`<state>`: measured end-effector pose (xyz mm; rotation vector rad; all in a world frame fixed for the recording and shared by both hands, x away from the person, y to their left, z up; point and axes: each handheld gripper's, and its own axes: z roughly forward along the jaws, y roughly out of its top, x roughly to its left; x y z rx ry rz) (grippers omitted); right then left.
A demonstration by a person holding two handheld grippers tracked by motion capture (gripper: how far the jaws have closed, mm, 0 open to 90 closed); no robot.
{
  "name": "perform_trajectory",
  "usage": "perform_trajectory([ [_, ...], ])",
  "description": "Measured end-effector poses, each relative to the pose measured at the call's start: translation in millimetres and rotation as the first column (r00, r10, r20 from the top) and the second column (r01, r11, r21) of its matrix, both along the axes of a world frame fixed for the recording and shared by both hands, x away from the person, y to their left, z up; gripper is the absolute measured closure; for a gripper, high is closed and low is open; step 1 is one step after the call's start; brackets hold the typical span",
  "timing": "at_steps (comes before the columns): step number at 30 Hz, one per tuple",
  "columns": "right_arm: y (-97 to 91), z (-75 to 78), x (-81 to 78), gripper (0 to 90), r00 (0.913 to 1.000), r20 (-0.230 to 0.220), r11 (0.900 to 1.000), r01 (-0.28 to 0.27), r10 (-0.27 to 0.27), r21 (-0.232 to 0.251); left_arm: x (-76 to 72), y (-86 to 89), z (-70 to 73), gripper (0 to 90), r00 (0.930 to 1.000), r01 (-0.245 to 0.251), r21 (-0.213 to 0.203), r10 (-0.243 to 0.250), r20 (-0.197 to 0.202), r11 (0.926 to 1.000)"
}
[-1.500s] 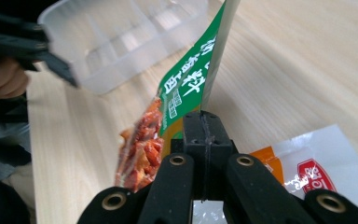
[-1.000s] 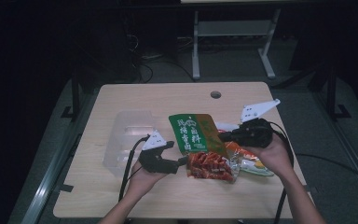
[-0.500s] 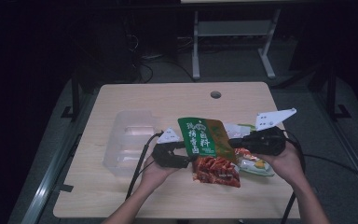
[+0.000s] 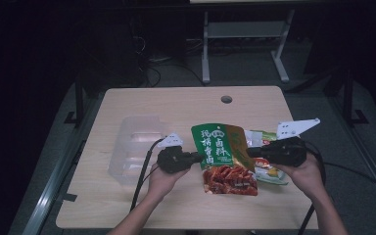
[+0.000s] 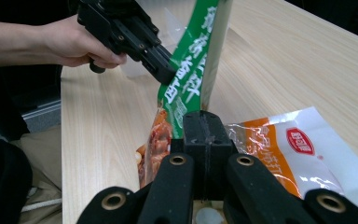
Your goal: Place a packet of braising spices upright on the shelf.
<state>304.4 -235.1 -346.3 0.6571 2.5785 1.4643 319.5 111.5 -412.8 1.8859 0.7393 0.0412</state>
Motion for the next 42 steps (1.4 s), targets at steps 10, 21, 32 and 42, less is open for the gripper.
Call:
perform_trajectory([
  [10,-2.2,-7.4,0.9,89.8,0.9993,-0.029,0.9994,0.025,-0.025,0.022,-5.6,4.5,6.5,90.0,0.9987,-0.020,0.014,0.019,0.046,0.9997],
  [21,13.1,-15.2,8.8,82.2,0.9949,-0.101,1.0000,-0.007,0.007,-0.004,-13.0,0.9,12.4,90.0,0.9964,-0.005,0.050,0.001,0.085,0.9987],
  [32,28.8,-13.8,10.7,88.8,0.9898,-0.135,0.9988,-0.047,0.044,-0.016,-19.6,5.4,14.2,86.5,0.9956,0.007,0.059,-0.012,0.093,0.9982],
  [42,38.8,-2.7,-6.1,89.7,0.9910,-0.116,0.9975,-0.062,0.066,0.033,-41.6,19.3,22.2,68.3,0.9909,0.000,0.094,-0.012,0.134,0.9956],
])
